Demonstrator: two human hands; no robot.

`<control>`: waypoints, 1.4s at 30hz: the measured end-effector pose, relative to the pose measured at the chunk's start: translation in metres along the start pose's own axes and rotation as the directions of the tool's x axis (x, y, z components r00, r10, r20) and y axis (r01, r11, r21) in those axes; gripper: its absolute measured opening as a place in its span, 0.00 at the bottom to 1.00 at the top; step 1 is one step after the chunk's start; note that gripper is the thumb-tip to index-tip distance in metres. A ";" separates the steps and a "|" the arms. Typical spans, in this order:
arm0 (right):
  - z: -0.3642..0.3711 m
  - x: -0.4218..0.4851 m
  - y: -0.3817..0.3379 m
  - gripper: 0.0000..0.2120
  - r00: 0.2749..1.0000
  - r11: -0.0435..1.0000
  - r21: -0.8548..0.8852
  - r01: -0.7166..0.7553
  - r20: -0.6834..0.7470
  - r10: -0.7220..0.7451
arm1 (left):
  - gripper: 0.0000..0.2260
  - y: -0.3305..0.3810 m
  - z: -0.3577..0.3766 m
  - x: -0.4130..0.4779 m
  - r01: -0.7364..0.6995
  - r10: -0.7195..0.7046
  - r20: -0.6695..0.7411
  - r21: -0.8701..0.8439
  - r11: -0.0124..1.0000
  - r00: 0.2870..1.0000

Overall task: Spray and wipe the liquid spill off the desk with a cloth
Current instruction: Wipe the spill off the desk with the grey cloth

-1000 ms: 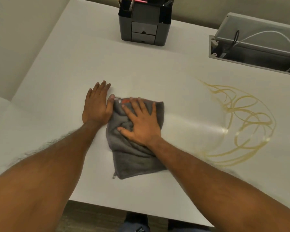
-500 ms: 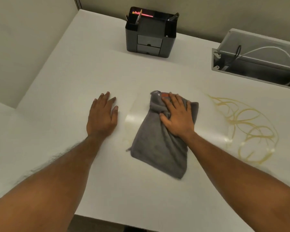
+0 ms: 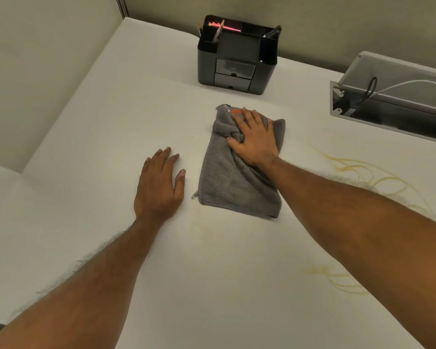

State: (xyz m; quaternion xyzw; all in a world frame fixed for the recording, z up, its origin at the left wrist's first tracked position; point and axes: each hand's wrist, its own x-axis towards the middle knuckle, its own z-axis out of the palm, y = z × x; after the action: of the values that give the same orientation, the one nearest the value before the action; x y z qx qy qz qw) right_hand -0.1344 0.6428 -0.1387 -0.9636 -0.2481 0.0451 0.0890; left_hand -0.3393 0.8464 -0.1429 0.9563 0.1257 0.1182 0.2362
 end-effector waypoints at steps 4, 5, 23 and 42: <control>0.004 0.006 -0.023 0.36 0.997 0.997 0.000 0.078 0.030 -0.078 | 0.24 0.002 -0.001 0.000 0.014 -0.015 -0.007 -0.041 0.999 1.000; 0.004 0.005 -0.030 0.36 0.994 0.995 -0.003 0.101 0.036 -0.101 | 0.24 0.002 -0.001 0.000 0.018 -0.019 -0.007 -0.052 0.998 1.000; 0.025 -0.174 -0.067 0.34 0.865 0.867 0.000 0.498 0.069 -0.497 | 0.29 0.002 -0.009 -0.008 -0.001 0.004 0.014 -0.213 0.977 1.000; -0.002 -0.087 0.022 0.33 0.999 0.999 0.004 -0.047 0.011 0.047 | 0.29 0.011 -0.006 -0.007 -0.040 0.041 0.062 -0.010 0.999 0.997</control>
State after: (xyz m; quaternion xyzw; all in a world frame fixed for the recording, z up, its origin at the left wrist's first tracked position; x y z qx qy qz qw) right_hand -0.1999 0.5814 -0.1376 -0.9687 -0.2257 0.0530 0.0886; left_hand -0.3455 0.8371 -0.1335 0.9608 0.0982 0.0936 0.2420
